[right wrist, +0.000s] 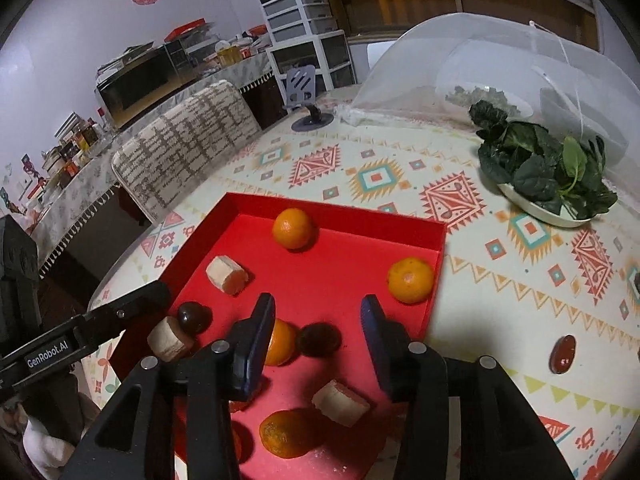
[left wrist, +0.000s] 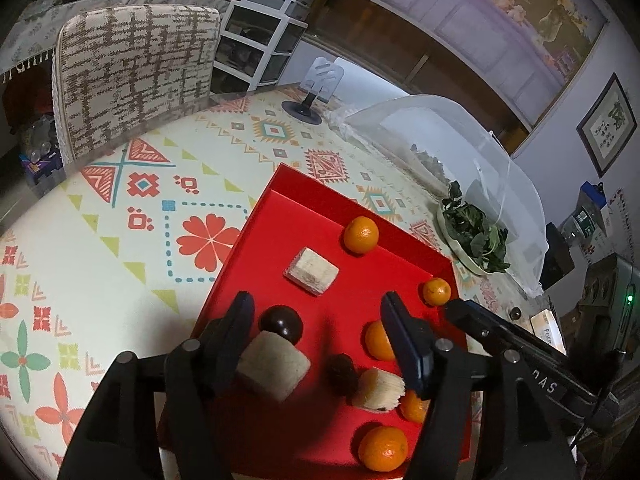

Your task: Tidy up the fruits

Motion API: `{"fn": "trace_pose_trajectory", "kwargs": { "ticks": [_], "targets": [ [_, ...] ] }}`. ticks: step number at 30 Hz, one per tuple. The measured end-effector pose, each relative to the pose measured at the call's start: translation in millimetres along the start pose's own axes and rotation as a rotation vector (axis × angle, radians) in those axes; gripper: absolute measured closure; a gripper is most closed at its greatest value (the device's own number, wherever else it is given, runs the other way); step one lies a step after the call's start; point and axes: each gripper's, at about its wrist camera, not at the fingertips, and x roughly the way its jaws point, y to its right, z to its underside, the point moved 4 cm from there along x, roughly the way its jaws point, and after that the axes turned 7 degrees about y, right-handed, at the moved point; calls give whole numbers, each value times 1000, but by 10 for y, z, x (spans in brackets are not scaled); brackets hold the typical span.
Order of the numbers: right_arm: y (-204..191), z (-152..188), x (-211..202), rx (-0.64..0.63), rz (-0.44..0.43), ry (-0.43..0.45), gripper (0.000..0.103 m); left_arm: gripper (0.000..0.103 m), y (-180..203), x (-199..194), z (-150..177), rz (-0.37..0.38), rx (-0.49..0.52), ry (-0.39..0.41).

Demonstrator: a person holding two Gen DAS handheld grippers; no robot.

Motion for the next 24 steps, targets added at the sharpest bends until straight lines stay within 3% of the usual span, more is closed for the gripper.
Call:
{"fn": "trace_pose_trajectory", "kwargs": {
  "ticks": [7, 15, 24],
  "targets": [
    [78, 27, -387, 44, 8, 62, 49, 34, 246, -237, 25, -65, 103, 71],
    [232, 333, -864, 51, 66, 119, 38, 11, 737, -556, 254, -212, 291, 204],
    [483, 725, -1102, 112, 101, 106, 37, 6, 1054, -562, 608, -225, 351, 159]
  ]
}}
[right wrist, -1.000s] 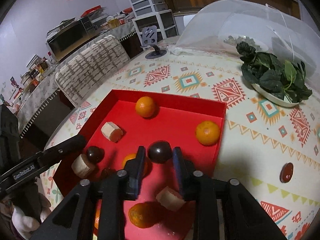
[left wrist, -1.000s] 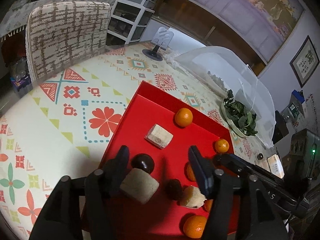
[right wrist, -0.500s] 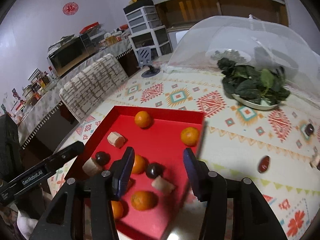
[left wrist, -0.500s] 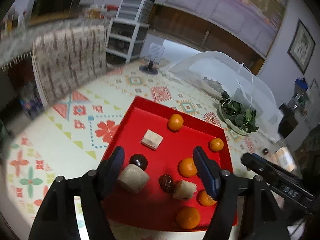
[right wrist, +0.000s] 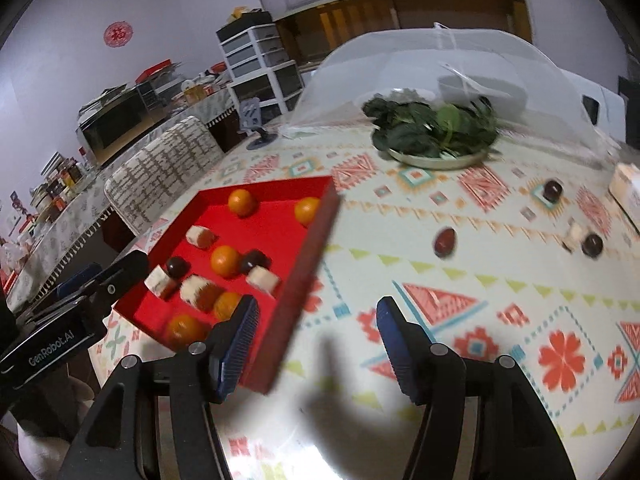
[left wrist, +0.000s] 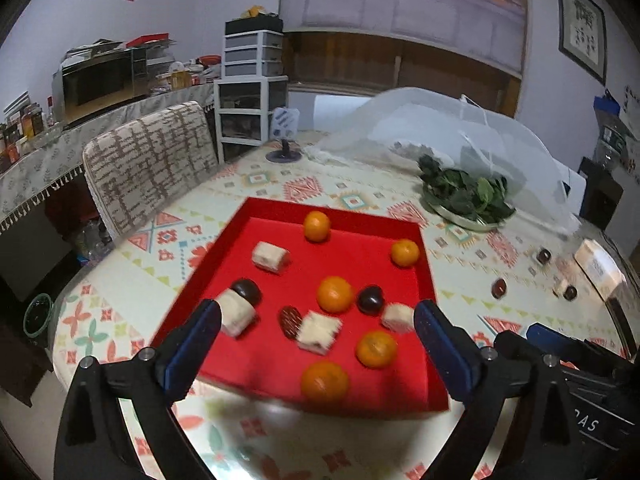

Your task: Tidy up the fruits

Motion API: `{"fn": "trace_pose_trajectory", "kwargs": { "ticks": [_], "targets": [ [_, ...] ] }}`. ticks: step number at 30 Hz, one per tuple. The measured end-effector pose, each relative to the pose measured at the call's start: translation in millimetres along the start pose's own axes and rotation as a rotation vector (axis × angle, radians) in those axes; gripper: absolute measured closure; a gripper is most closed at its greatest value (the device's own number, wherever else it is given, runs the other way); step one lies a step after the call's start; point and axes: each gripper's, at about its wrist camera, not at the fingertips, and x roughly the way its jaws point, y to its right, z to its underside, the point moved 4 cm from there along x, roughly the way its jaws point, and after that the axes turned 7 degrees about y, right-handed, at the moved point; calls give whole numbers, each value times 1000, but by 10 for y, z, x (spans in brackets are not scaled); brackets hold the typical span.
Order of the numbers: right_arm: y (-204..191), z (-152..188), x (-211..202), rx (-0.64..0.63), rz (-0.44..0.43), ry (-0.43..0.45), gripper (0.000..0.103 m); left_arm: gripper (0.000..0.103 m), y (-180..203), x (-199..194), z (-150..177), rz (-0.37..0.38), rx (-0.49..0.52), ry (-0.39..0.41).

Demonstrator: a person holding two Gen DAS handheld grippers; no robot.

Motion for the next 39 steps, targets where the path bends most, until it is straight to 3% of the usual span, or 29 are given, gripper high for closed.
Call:
{"fn": "trace_pose_trajectory", "kwargs": {
  "ticks": [15, 39],
  "targets": [
    [256, 200, -247, 32, 21, 10, 33, 6, 391, -113, 168, 44, 52, -39],
    [197, 292, -167, 25, 18, -18, 32, 6, 331, -66, 237, 45, 38, -65]
  ]
}}
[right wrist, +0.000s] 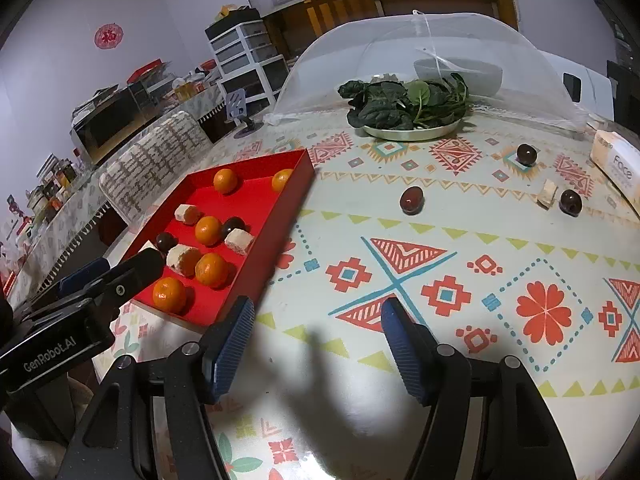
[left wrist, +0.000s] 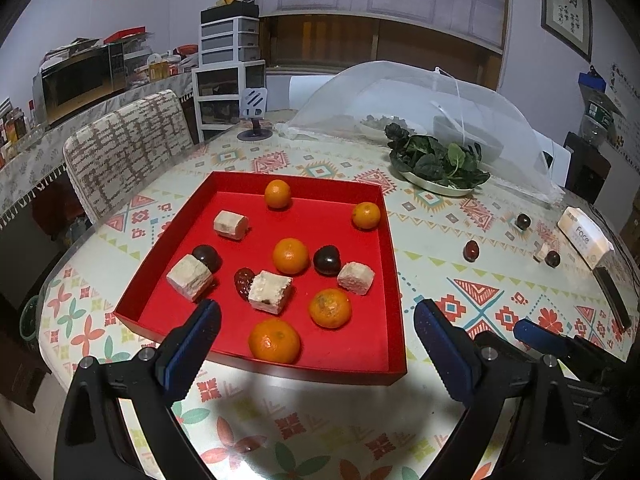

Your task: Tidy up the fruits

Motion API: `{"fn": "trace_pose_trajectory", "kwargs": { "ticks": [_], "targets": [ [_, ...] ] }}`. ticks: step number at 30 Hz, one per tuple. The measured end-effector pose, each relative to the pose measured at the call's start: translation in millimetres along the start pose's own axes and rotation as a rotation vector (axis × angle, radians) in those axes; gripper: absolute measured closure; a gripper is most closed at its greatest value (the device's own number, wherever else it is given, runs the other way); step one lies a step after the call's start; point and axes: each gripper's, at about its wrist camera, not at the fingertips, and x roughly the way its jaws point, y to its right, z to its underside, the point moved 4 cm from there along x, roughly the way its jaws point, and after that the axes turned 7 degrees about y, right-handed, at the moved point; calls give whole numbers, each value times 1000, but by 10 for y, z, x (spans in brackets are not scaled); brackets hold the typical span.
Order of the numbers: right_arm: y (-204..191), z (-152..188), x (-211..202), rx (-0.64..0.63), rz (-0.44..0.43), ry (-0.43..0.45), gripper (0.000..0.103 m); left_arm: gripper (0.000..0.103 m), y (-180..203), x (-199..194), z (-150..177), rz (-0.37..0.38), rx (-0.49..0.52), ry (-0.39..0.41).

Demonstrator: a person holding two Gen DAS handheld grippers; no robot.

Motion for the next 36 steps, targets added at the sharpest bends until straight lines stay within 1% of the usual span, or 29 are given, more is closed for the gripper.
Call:
{"fn": "trace_pose_trajectory", "kwargs": {
  "ticks": [36],
  "targets": [
    [-7, 92, 61, 4, 1, -15, 31, 6, 6, 49, 47, 5, -3, -14]
  ]
}}
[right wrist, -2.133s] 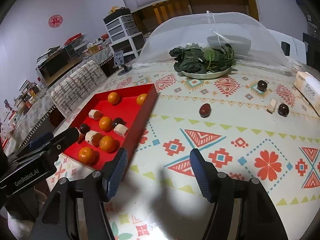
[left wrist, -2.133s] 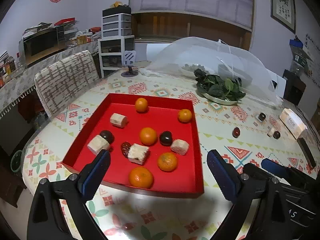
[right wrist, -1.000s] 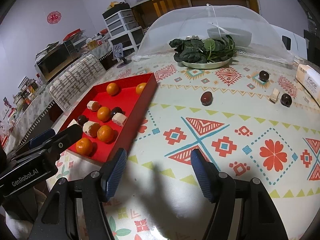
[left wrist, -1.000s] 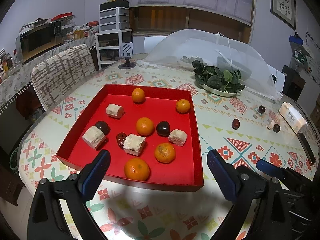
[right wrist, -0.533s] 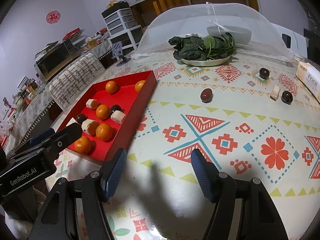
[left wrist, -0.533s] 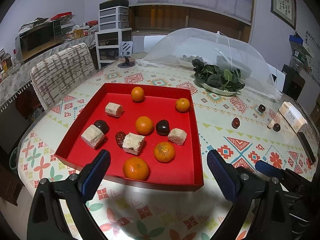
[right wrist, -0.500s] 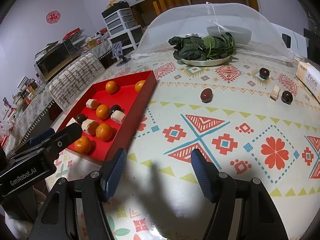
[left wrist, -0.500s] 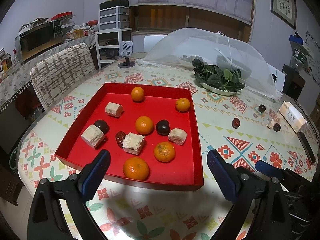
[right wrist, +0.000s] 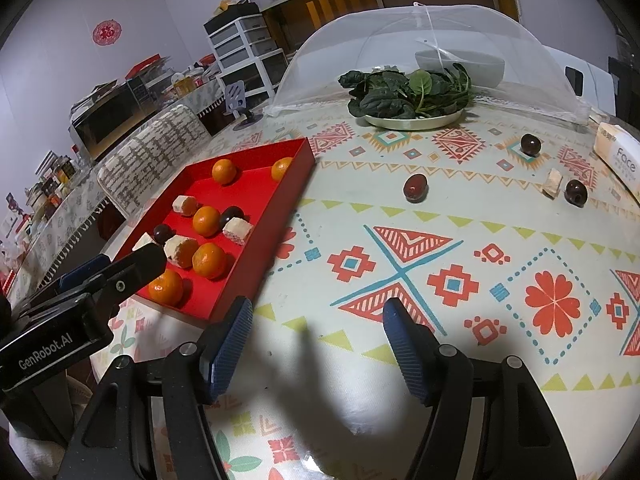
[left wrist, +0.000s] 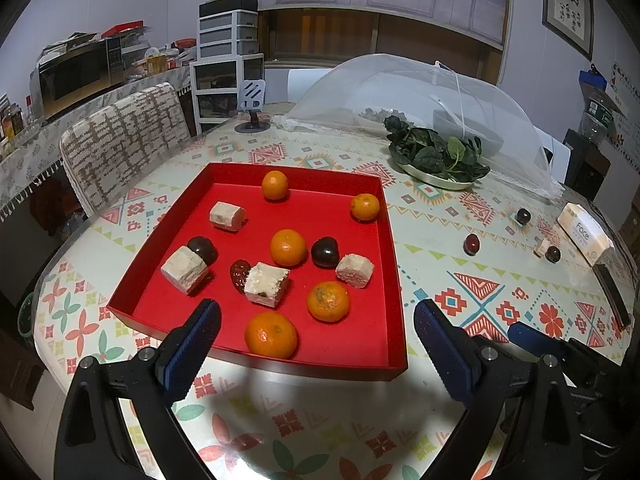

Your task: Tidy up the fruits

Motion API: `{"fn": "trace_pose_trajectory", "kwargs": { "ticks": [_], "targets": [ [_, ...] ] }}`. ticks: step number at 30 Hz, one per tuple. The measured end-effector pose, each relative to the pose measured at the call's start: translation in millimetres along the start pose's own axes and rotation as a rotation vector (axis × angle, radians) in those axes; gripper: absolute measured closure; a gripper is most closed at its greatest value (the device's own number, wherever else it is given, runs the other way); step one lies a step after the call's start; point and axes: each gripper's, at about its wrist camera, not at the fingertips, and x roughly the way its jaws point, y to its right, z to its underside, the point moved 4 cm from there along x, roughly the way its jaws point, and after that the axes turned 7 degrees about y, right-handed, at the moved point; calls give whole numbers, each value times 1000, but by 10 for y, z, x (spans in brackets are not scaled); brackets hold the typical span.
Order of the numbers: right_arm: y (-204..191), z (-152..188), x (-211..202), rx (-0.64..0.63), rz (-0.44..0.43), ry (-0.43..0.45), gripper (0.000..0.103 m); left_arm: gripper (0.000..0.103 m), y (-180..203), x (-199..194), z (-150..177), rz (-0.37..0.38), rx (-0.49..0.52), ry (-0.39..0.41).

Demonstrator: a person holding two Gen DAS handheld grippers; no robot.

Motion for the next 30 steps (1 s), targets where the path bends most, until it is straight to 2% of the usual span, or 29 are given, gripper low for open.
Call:
{"fn": "trace_pose_trajectory", "kwargs": {
  "ticks": [10, 13, 16, 19, 22, 25, 30],
  "targets": [
    [-8, -3, -4, -3, 1, 2, 30, 6, -29, -38, -7, -12, -8, 23],
    [-35, 16, -10, -14, 3, 6, 30, 6, -78, -167, -61, -53, -17, 85],
    [-69, 21, -28, -23, 1, 10, 29, 6, -138, -361, -145, -132, -25, 179],
    [-91, 0, -48, -33, 1, 15, 29, 0, -210, -570, -232, -209, -46, 267],
    [-121, -7, -67, -43, 0, 21, 27, 0, -291, -713, -246, -224, -79, 326],
    [-160, -14, -79, -60, 3, 27, 26, 0, -344, -700, -217, -197, -107, 313],
    [-263, 11, -88, -95, -1, 27, 23, 0, -401, -510, -154, -152, -131, 211]
  ]
}}
